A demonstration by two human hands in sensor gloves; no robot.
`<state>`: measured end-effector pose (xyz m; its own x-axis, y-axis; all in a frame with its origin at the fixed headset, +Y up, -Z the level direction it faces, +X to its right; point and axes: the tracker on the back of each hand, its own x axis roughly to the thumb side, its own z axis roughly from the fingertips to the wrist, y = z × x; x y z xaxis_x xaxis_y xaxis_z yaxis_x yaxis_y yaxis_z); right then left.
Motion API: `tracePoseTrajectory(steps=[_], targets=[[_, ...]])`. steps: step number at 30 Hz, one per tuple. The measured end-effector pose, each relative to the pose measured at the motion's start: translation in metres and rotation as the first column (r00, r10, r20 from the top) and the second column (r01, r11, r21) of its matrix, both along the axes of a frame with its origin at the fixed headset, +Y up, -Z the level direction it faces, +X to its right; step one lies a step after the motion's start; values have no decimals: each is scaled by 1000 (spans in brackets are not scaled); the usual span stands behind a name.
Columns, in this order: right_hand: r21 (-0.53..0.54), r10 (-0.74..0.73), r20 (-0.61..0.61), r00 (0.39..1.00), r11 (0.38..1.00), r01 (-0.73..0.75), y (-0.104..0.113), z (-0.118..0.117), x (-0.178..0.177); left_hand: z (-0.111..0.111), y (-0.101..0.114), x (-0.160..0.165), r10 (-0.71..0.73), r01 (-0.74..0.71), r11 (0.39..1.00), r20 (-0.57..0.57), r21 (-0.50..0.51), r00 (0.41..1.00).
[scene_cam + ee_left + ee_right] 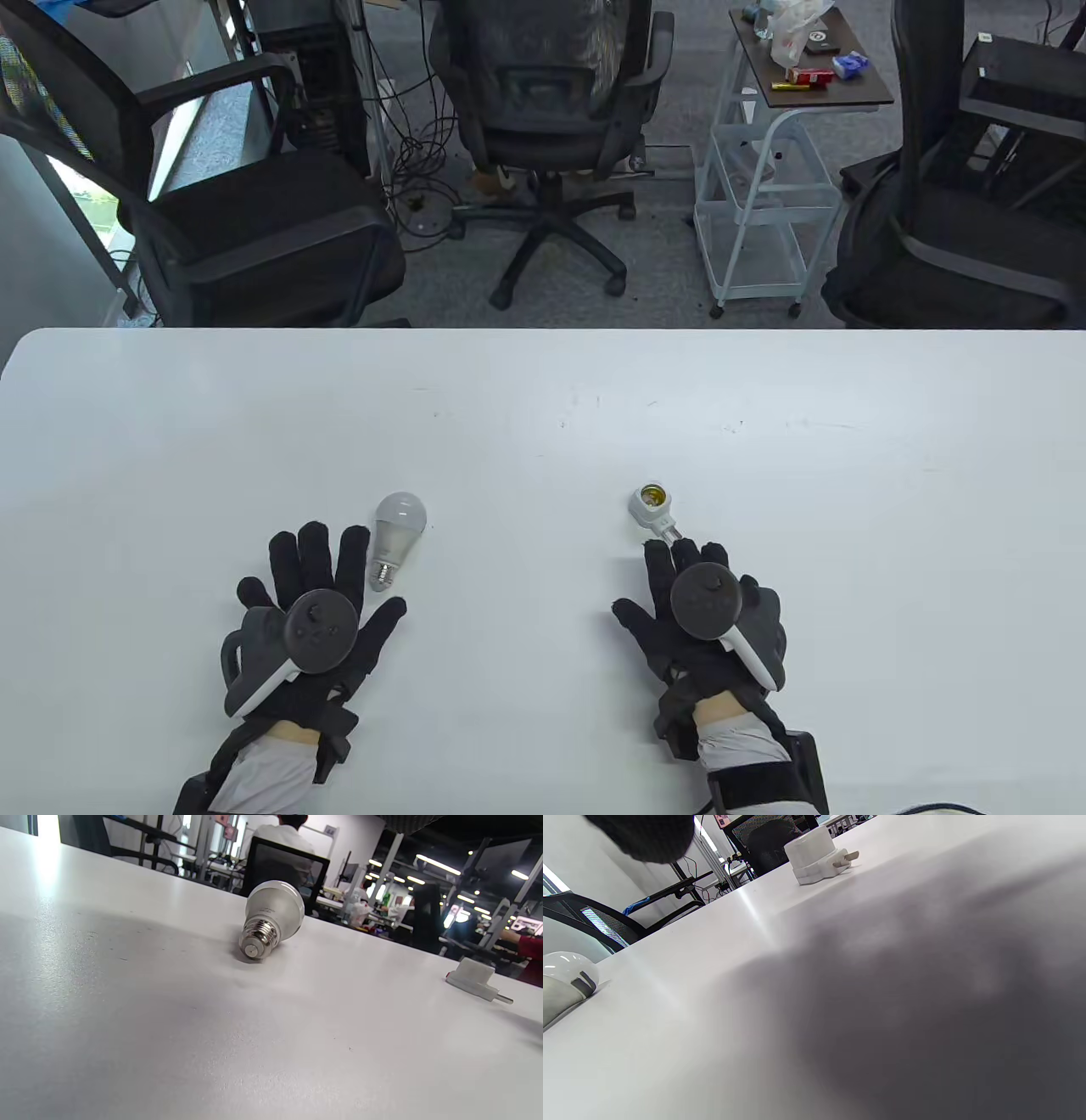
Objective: Screw light bulb into light bulb socket (Screw with left hand)
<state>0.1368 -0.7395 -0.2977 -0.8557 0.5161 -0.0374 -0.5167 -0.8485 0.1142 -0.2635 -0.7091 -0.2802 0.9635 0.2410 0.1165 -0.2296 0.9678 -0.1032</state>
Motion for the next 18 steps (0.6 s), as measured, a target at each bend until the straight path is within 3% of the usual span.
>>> tracePoseTrajectory(steps=[18], targets=[[-19,-5,10,1000,1000,6,0,5,1,4,3,0,5,-5,1000,1,13,1000]])
